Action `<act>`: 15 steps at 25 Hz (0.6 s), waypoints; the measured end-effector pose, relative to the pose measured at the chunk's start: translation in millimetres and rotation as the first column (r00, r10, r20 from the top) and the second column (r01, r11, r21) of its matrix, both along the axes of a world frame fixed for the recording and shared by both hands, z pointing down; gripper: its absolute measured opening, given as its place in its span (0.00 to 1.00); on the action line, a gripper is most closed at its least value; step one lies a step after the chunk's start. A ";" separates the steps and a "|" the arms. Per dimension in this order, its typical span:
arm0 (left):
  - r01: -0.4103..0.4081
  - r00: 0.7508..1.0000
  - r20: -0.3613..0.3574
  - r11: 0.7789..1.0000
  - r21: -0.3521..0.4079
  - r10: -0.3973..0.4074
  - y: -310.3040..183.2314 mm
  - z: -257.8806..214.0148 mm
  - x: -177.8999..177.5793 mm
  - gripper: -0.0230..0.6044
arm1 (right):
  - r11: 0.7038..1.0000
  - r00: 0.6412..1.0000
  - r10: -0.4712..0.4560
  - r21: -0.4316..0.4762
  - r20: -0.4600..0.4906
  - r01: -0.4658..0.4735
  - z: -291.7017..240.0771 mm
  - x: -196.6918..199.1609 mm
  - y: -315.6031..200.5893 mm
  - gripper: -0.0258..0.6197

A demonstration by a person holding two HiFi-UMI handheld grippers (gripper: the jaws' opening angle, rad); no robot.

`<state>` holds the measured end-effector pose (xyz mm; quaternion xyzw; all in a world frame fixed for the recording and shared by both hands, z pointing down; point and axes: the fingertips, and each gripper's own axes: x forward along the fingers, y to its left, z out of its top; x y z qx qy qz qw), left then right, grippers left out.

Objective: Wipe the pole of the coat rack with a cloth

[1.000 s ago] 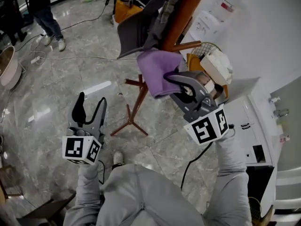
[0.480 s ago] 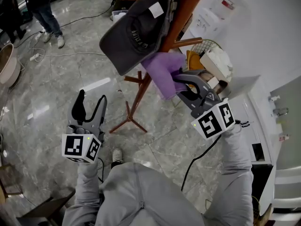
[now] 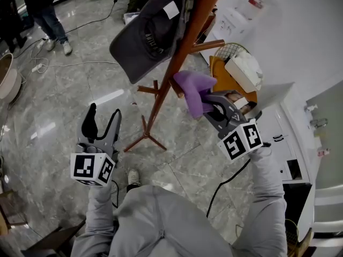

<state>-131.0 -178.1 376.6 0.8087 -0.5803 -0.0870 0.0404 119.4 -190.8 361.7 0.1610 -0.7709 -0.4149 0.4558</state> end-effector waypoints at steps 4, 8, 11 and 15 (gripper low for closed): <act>-0.011 1.000 0.001 1.000 -0.002 0.011 -0.7 0.1 7.0 0.58 | 0.998 0.996 0.063 -0.033 0.062 -0.061 10.0 11.9 6.0 0.12; -0.020 1.000 0.007 1.000 -0.008 0.020 -0.4 1.6 11.5 0.58 | 0.984 0.971 0.149 -0.121 0.186 -0.128 30.5 15.7 19.7 0.12; -0.020 1.000 0.013 1.000 -0.010 0.020 0.3 1.3 13.5 0.58 | 0.967 0.923 0.218 -0.201 0.318 -0.159 45.1 9.4 32.5 0.12; -0.016 1.000 0.024 1.000 -0.013 0.016 1.8 1.8 13.8 0.58 | 0.943 0.803 0.304 -0.281 0.513 -0.178 48.0 -10.9 42.0 0.12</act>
